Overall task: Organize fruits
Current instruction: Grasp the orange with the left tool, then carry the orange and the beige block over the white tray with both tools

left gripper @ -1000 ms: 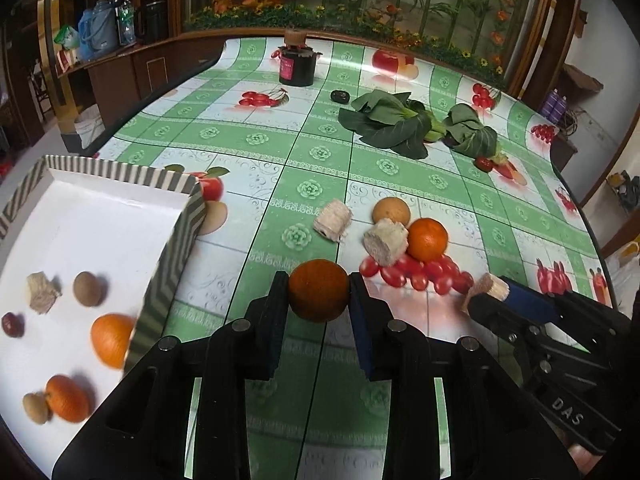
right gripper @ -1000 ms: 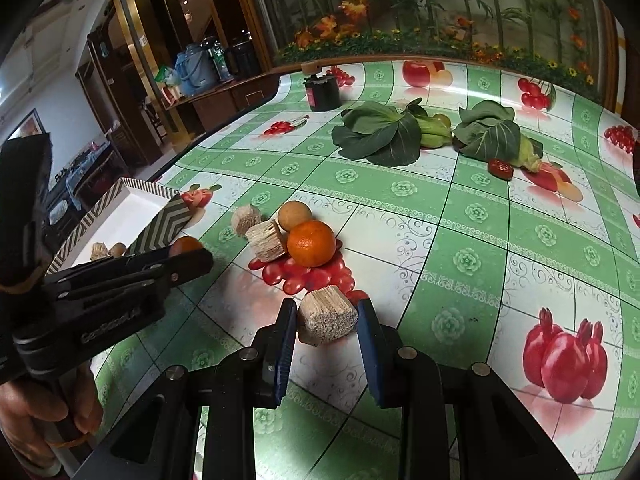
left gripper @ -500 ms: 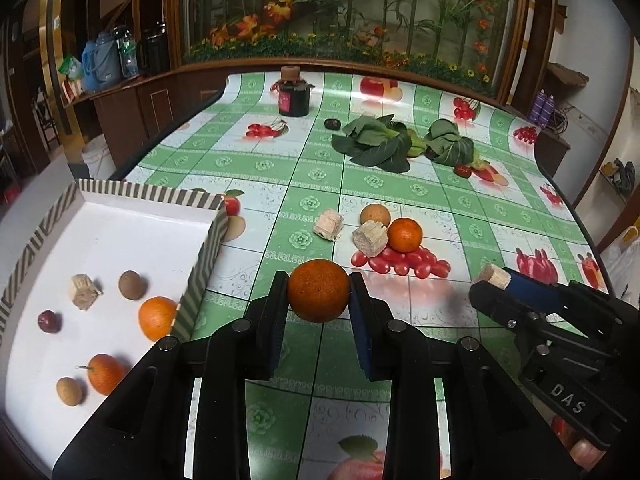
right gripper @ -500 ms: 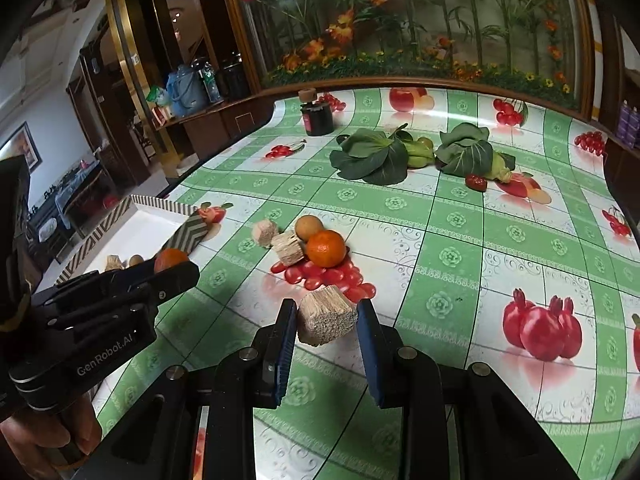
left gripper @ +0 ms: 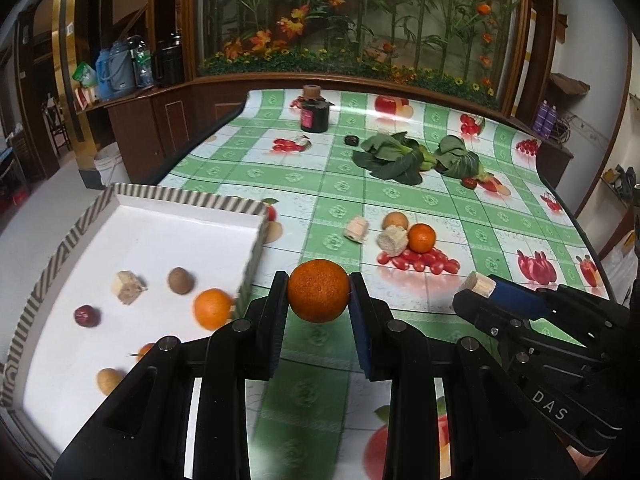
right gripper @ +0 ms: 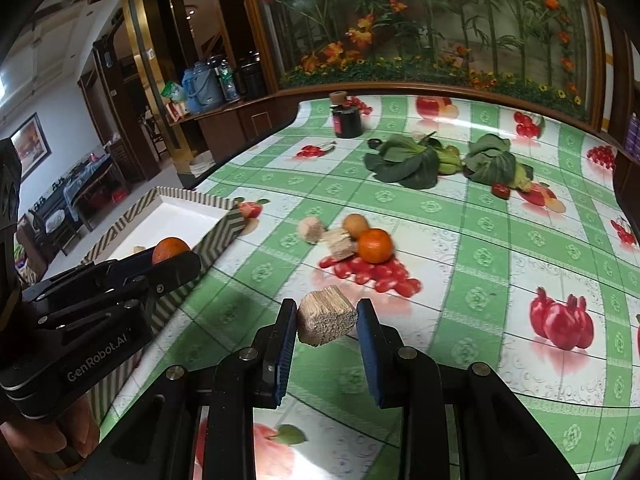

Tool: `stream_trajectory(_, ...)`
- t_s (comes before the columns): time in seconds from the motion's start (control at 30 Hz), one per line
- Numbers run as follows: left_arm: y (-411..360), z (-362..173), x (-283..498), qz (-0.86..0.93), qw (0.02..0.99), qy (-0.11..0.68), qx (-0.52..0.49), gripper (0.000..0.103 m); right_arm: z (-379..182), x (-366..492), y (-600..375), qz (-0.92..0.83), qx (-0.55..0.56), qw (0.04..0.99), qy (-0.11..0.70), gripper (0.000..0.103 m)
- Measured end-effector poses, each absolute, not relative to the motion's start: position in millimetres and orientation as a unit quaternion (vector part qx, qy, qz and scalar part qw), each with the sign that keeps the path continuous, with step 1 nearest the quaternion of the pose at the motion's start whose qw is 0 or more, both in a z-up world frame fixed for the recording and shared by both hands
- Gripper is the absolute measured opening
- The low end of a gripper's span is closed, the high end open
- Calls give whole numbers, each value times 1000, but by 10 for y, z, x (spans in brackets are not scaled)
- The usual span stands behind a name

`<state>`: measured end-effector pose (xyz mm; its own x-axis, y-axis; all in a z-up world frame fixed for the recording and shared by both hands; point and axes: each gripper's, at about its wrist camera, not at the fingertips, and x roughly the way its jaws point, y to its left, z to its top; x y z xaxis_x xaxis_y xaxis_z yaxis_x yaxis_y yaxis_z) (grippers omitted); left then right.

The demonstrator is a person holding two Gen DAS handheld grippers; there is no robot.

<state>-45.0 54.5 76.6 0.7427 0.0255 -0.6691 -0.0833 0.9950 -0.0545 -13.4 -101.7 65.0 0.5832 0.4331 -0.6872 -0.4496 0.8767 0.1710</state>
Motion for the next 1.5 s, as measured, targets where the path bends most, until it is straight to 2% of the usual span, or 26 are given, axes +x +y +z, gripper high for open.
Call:
stream_trajectory(1.13, 1526, 859, -791, 106, 930, 343, -71, 29, 744, -251, 54, 324, -74, 864, 378, 30)
stream_trajectory(1.5, 2195, 789, -933, 161, 917, 352, -93, 29, 740, -192, 514, 357, -104, 848, 378, 30)
